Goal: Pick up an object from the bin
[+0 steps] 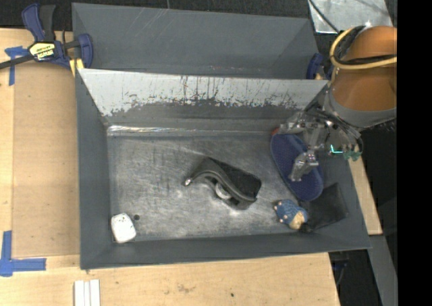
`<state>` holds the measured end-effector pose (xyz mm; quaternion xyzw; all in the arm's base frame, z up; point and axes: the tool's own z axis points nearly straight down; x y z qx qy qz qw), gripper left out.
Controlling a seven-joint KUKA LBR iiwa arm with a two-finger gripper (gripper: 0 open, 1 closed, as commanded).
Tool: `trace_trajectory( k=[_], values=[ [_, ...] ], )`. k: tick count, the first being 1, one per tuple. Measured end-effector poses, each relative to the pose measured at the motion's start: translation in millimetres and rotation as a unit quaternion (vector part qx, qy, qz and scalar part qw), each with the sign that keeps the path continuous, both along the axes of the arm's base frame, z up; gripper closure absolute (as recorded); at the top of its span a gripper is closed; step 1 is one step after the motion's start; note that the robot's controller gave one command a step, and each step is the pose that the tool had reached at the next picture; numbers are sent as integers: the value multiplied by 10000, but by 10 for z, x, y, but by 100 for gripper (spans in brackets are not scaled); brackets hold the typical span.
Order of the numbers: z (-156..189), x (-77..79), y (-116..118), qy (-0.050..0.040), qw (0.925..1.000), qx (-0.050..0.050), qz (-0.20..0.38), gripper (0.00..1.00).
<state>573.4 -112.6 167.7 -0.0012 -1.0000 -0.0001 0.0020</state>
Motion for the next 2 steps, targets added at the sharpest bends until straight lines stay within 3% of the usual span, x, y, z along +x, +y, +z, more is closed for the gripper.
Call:
trace_trajectory(
  k=[1, 2],
  values=[
    [-372, 303, -386, -38, 9999, -11, 93, 0],
    [-755, 560, -415, 10, 9990, 16, 448, 0]
  ],
)
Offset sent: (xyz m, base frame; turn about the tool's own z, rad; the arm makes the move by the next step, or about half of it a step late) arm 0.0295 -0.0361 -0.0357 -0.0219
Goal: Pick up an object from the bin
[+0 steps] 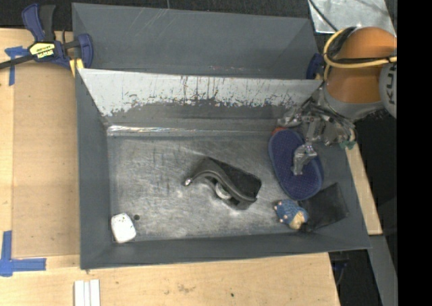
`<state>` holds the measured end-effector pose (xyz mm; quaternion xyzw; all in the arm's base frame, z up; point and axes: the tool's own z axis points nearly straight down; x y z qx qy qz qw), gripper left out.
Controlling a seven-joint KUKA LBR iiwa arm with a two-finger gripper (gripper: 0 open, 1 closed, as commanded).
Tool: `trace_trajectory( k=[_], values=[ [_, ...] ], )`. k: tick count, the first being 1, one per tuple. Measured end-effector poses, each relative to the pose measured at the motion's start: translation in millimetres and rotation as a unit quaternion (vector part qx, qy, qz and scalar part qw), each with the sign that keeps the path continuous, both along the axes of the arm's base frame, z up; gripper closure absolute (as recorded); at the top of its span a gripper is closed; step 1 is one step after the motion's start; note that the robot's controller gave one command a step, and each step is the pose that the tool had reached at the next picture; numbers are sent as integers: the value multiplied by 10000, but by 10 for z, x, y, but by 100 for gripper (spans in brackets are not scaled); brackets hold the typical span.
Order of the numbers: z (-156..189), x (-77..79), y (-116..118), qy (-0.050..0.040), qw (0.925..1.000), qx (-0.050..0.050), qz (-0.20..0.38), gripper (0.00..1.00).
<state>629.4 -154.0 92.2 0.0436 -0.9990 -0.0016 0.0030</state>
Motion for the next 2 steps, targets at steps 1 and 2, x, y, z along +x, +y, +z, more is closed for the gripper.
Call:
trace_trajectory(
  k=[1, 2],
  values=[
    [35, 20, 11, -46, 10000, 4, 3, 100],
    [2237, -315, 575, -96, 9927, -23, 1203, 100]
  ],
)
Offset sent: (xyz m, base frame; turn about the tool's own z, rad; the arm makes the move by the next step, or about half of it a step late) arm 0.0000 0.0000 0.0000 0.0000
